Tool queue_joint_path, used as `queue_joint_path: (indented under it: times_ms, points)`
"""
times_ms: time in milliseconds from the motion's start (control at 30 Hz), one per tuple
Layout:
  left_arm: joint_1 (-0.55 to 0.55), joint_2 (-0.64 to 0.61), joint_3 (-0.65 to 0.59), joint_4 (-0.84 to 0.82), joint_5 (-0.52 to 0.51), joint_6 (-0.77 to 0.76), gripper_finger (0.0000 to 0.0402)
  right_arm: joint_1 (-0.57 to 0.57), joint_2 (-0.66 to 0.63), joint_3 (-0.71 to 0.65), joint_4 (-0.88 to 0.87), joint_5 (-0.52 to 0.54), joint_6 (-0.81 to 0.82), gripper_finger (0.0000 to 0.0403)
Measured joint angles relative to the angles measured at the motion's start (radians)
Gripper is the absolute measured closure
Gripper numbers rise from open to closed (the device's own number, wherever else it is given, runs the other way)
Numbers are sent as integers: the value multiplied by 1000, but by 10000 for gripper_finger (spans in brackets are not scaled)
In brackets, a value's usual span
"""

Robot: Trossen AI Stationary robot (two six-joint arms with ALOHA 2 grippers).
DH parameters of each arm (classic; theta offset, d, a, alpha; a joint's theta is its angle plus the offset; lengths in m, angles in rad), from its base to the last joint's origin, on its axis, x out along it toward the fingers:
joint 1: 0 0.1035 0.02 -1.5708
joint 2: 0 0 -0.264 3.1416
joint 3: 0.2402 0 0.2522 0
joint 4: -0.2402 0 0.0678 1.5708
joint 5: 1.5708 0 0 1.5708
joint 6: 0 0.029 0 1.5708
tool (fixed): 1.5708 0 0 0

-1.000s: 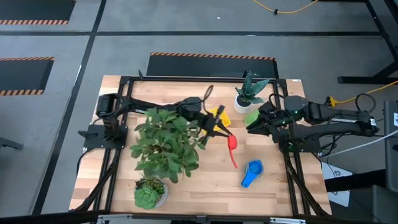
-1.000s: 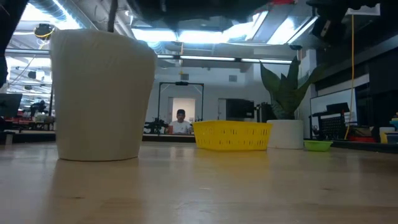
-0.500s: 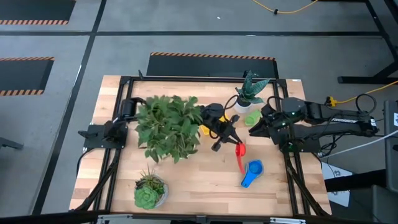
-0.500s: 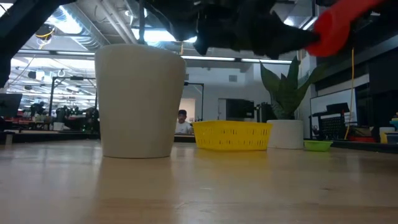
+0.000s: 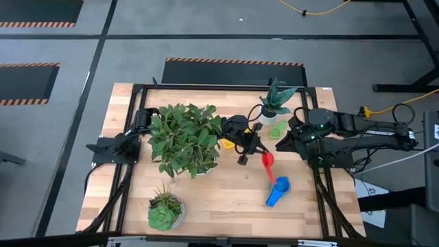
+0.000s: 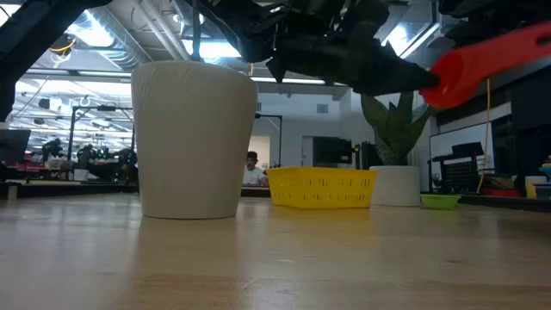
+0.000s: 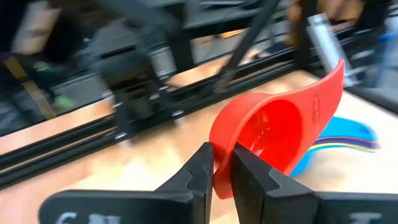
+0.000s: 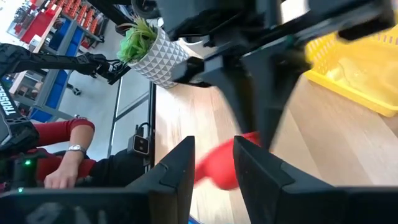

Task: Nest measuring cups in basket
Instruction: Stack the red measuring cup on top of the blue measuring cup

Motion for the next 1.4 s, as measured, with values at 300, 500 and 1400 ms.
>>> queue_joint_path:
  times_ms: [300, 500, 1400]
  points:
    - [2, 0, 0, -2, -279, 2, 361, 0, 0, 0, -6, 5, 65, 289]
    - [2, 0, 0, -3, -277, 2, 365, 0, 0, 0, -1, 124, 60, 289]
    - [0, 0, 0, -103, -336, -9, 358, 2, 465, 456, -467, 314, -197, 289]
